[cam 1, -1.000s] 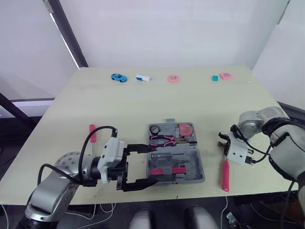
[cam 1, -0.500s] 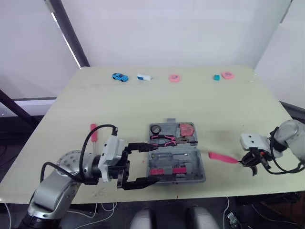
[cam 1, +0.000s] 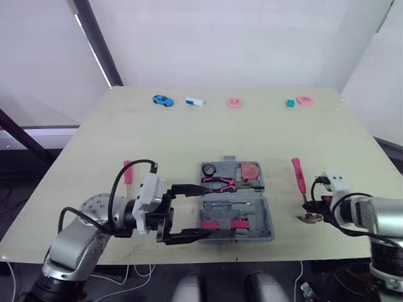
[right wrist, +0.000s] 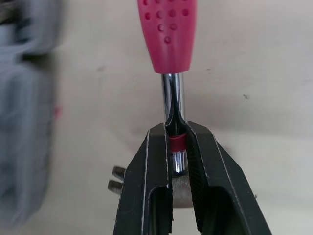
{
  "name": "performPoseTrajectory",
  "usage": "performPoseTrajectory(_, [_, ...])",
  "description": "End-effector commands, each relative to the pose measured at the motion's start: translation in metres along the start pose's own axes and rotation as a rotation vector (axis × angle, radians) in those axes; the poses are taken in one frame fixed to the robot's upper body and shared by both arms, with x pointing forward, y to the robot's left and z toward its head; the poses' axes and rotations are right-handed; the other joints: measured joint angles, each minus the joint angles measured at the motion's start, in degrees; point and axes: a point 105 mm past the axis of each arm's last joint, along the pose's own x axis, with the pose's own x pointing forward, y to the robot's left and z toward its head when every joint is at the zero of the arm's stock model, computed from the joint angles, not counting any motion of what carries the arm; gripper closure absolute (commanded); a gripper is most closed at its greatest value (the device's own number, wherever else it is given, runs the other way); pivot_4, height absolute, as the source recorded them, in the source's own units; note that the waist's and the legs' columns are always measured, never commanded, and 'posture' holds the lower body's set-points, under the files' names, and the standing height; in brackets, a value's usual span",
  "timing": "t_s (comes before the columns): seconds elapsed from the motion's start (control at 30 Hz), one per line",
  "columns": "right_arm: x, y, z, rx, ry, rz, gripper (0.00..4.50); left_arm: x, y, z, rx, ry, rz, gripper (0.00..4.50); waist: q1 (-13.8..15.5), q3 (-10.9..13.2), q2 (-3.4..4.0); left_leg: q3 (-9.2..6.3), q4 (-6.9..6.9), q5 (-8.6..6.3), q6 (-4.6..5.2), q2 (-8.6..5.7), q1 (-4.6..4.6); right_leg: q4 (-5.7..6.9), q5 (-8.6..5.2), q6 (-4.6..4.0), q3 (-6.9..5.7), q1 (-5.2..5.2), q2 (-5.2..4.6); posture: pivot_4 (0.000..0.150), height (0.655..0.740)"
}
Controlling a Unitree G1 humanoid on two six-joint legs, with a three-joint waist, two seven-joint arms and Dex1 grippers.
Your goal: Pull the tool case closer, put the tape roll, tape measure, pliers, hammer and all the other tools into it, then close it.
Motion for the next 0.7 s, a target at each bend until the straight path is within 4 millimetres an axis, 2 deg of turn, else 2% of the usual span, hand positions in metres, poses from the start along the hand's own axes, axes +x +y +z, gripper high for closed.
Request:
performPoseTrajectory(0.03, [0.0,0.002,0.011,0.029,-0.06,-0.053,4.44,-0.001,0.0,0.006,0.018,-0.011,-0.028,0.0,-0.08,0.0,0.0,0.0,-0.01,0.0,0.0,0.0,0.01,0.0,0.0,0.0,0.0,0.01,0.0,0.15,0.74])
performPoseTrajectory(0.1, [0.003,0.007,0.011,0.04,-0.068,-0.05,4.44,-0.001,0.0,0.007,0.021,-0.009,-0.032,0.0,-0.12,0.0,0.0,-0.02,-0.01,0.0,0.0,0.01,0.0,0.0,0.0,0.0,0.0,0.0,0.02,0.15,0.74])
performPoseTrajectory(0.13, [0.004,0.009,0.011,0.046,-0.076,-0.046,3.48,-0.001,0.0,0.007,0.022,-0.007,-0.033,0.0,-0.12,0.0,-0.01,-0.02,-0.01,0.0,0.0,0.01,0.0,0.0,0.0,0.0,0.0,0.01,0.02,0.15,0.74])
performPoseTrajectory(0.17, [0.004,0.011,0.011,0.051,-0.081,-0.044,3.14,-0.001,0.0,0.007,0.022,-0.006,-0.033,0.0,-0.12,0.0,0.0,-0.02,-0.02,0.0,0.0,0.01,0.0,-0.01,0.0,0.0,-0.01,0.01,0.02,0.15,0.74])
performPoseTrajectory(0.2, [0.002,0.012,0.013,0.047,-0.098,-0.049,2.36,-0.001,0.0,0.008,0.022,-0.005,-0.033,0.0,-0.1,0.0,0.0,-0.04,-0.03,0.0,0.0,0.01,0.0,-0.01,0.0,0.0,-0.01,0.01,0.02,0.15,0.74])
performPoseTrajectory(0.23, [0.001,0.012,0.015,0.043,-0.109,-0.055,2.21,-0.002,0.0,0.008,0.022,-0.004,-0.032,0.0,-0.07,0.0,0.0,-0.04,-0.03,0.0,0.0,0.01,0.0,-0.01,0.0,0.0,-0.02,0.0,0.02,0.15,0.74])
performPoseTrajectory(0.3, [-0.007,0.015,0.022,0.001,-0.144,-0.052,1.16,-0.002,0.0,0.008,0.02,-0.003,-0.029,0.0,-0.02,0.0,0.0,-0.03,-0.04,0.0,0.0,0.01,-0.01,-0.02,0.0,0.0,-0.02,0.0,0.02,0.15,0.74])
performPoseTrajectory(0.37, [-0.013,0.014,0.024,-0.045,-0.16,-0.054,0.45,-0.003,-0.001,0.008,0.018,-0.002,-0.027,0.0,0.03,0.0,0.0,-0.04,-0.04,0.0,0.0,0.01,-0.01,-0.02,0.0,0.0,-0.02,0.01,0.01,0.15,0.74])
performPoseTrajectory(0.4, [-0.017,0.013,0.031,-0.125,-0.232,-0.058,0.03,-0.003,-0.001,0.008,0.018,-0.001,-0.023,0.0,0.09,0.0,0.0,-0.04,-0.03,0.0,0.0,0.01,-0.01,-0.02,0.0,0.0,-0.03,0.01,0.01,0.15,0.74])
performPoseTrajectory(0.5, [-0.02,0.005,0.029,-0.187,-0.368,-0.045,0.03,-0.003,0.0,0.008,0.015,-0.005,-0.008,0.0,0.38,-0.04,-0.08,-0.11,-0.05,0.0,0.0,0.01,-0.04,-0.08,-0.02,0.01,-0.15,0.04,-0.01,0.15,0.74])
performPoseTrajectory(0.7, [-0.004,0.003,0.006,-0.206,-0.482,-0.005,0.03,0.0,-0.001,0.01,0.012,-0.013,-0.008,0.0,-0.07,-0.04,-0.08,-0.12,-0.15,0.0,0.0,0.04,0.03,-0.06,-0.02,0.02,-0.14,0.04,0.03,0.15,0.74])
